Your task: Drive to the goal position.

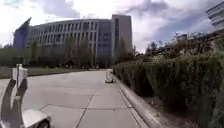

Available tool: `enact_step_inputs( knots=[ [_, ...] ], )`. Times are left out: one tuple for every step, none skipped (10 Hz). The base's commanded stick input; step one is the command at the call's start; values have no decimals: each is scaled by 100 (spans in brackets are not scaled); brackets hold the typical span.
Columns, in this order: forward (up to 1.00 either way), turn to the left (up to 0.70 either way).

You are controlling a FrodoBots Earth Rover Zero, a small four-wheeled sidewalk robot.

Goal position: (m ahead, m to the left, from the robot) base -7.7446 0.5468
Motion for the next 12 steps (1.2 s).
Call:
enact_step_inputs(
  knots=[
    [0, 70],
    [0, 70],
    [0, 70],
    [0, 70],
    [0, 70],
    [0, 70],
    [0, 70],
    [0, 70],
    [0, 70],
    [0, 70],
    [0, 70],
    [0, 70]
  ],
)
